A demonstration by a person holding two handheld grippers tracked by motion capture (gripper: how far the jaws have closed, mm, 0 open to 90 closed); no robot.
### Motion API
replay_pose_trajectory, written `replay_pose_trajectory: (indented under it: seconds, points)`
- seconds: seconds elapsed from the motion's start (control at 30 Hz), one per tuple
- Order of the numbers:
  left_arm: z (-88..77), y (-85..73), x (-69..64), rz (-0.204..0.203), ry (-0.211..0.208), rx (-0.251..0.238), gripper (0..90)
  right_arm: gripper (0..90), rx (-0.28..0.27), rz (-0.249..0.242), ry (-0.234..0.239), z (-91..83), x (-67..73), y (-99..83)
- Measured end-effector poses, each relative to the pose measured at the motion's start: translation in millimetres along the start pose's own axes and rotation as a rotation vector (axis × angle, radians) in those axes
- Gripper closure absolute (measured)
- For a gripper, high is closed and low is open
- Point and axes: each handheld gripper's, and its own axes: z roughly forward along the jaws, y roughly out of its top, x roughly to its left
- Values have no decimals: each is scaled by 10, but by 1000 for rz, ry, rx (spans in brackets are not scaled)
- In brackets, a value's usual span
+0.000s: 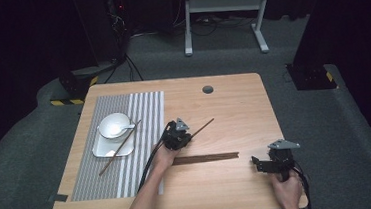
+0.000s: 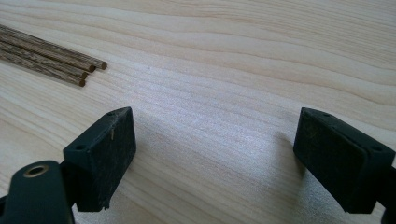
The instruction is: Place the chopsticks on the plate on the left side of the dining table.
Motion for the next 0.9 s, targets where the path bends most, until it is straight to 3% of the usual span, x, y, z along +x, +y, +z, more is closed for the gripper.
replay_pose_trajectory:
  seconds: [0.67, 0.9]
  points:
    - [-122, 20, 21, -26, -8, -28, 844, 128, 0, 0, 1, 0, 0, 0]
    - [-219, 30, 21, -35, -9, -59, 844, 128, 0, 0, 1, -1, 0, 0]
